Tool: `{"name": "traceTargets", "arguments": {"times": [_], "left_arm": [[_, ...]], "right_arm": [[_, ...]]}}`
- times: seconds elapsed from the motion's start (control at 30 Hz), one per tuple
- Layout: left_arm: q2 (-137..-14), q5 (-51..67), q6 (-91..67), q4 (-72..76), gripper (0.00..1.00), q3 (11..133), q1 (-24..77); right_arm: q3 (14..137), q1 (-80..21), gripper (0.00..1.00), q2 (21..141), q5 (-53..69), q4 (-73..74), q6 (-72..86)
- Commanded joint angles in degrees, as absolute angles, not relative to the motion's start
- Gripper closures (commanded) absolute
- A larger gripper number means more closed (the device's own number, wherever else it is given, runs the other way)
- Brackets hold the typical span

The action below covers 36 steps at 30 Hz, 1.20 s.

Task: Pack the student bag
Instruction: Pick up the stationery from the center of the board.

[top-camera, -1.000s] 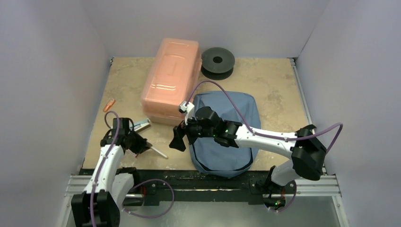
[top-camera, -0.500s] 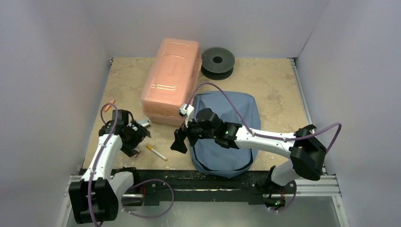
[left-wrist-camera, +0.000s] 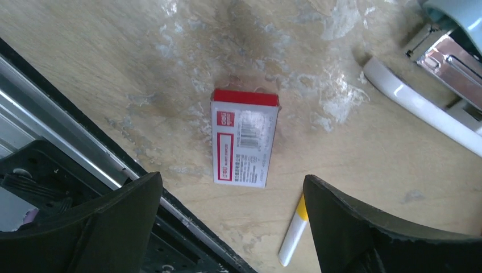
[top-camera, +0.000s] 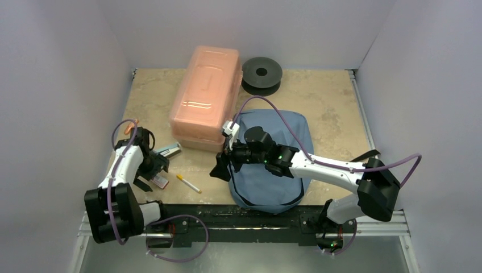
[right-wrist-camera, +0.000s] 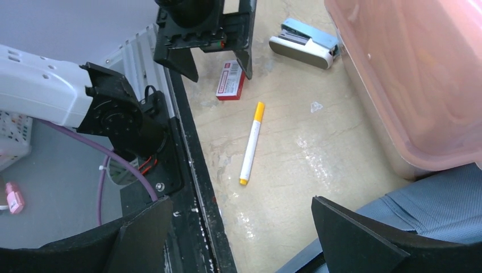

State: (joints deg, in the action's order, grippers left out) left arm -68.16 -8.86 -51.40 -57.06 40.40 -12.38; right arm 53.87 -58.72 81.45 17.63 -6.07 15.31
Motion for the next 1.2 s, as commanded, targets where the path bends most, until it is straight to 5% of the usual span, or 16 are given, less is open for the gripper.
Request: {"name": "traceTargets", "arguments": {"times": [0.0,0.23,0.4,0.6,0.83,1.0,1.17], "left_arm": [[-72.7,-12.1,-49.9,-52.3,0.09,41.8,-13.1],[-76.0,-14.4,-51.9,-48.7,0.3,39.9,-13.1],[-75.4,-13.1,-51.4,-46.5,0.59,37.8,-13.1],[-62.4,-4.7,-51.4,-50.3,0.79,36.3,-11.6],[-42.5,7.5,-78.1,-49.1,0.83,33.6,14.6],[-44.4,2.1,-86.8,-46.3,0.82,39.8,30.6],[-50.3,1.8,-87.7,-43.3,0.82,45.2,36.9]], "right_arm": [[53.1,-58.7,0.02,79.6,19.6,-8.7,14.5],[52.8,-58.7,0.02,78.7,18.3,-7.5,14.3],[53.2,-58.7,0.02,78.5,17.5,-5.9,15.0],[54.7,-58.6,0.01,79.0,15.9,-3.8,21.8],[52.2,-59.1,0.01,82.9,21.4,-15.6,36.6],[49.6,-59.3,0.03,83.2,18.5,-18.6,42.1],[47.3,-59.5,0.16,81.4,12.8,-15.5,42.5]]}}
